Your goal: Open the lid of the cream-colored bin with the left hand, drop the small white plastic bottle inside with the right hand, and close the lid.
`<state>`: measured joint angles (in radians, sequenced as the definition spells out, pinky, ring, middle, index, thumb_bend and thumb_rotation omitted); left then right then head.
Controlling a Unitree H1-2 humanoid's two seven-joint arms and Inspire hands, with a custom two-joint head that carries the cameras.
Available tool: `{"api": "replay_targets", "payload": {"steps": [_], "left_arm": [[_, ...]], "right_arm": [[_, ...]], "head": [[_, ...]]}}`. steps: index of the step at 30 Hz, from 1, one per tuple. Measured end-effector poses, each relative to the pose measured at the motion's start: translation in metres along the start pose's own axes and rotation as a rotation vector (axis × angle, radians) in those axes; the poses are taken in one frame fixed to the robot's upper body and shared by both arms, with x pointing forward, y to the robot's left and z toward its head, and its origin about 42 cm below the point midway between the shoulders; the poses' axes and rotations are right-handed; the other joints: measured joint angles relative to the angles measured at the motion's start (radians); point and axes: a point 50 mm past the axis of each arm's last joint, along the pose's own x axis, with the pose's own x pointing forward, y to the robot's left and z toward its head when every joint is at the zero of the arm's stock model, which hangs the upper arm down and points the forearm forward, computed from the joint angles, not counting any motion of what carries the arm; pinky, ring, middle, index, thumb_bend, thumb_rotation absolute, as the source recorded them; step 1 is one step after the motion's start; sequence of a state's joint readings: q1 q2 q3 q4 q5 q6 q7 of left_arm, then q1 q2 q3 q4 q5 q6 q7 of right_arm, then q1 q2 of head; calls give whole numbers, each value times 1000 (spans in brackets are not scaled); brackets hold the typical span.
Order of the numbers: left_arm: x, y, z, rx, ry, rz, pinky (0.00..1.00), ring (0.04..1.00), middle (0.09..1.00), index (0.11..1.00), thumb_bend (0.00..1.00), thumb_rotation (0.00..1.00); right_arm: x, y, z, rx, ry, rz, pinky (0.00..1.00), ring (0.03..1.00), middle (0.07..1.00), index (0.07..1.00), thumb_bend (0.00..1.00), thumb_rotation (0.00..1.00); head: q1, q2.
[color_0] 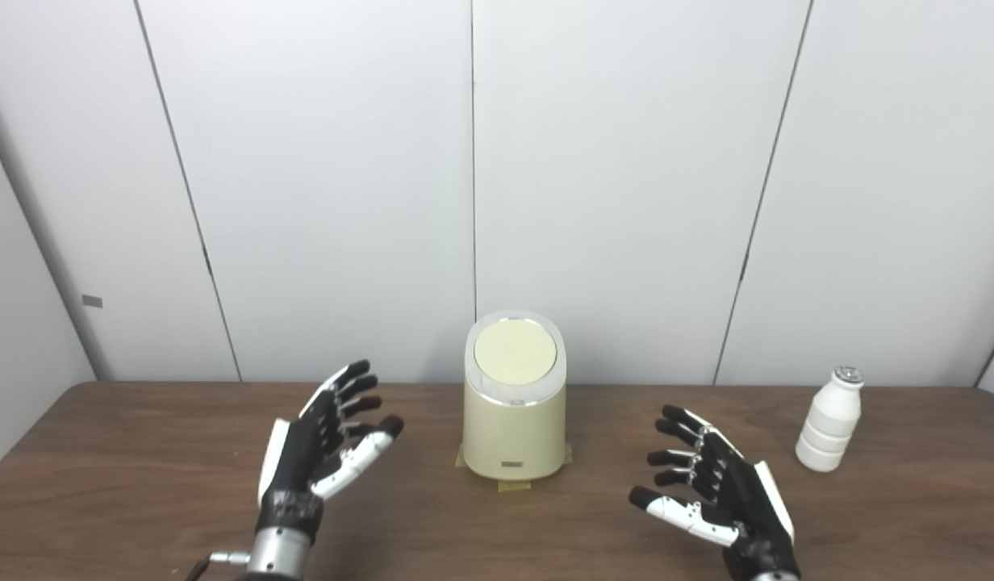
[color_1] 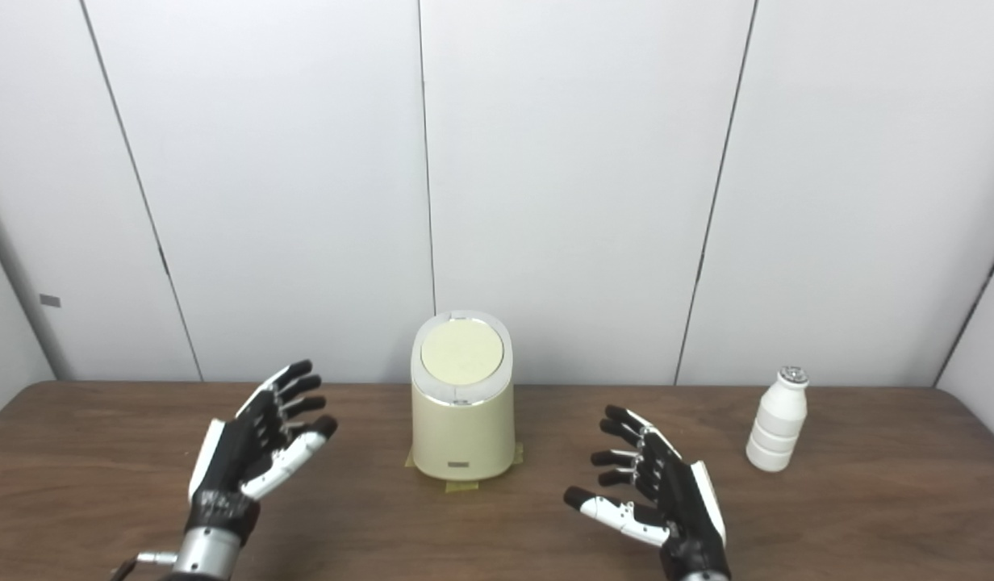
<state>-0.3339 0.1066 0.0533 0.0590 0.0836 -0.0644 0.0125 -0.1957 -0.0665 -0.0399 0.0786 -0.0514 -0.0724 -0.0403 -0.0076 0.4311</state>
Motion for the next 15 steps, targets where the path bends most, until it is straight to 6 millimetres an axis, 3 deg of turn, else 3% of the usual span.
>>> {"api": "replay_targets", "payload": {"steps": [3, 6, 15], "left_arm": [[32, -5, 21, 18, -63, -3, 777, 824, 851, 901, 742, 326], [54, -11, 29, 28, -60, -16, 834, 880, 871, 941, 751, 322], [86, -29, 24, 123, -7, -51, 968, 993, 957, 996, 816, 387]], "right_arm": [[0, 0, 0, -7, -6, 2, 555, 659, 794, 796, 750, 210], [0, 0, 0, -10, -7, 2, 555, 659, 794, 795, 759, 215], [0, 3, 0, -7, -8, 3, 541, 650, 787, 792, 758, 212]], "head": [[-3, -3], [-6, -6], [-14, -9]]}}
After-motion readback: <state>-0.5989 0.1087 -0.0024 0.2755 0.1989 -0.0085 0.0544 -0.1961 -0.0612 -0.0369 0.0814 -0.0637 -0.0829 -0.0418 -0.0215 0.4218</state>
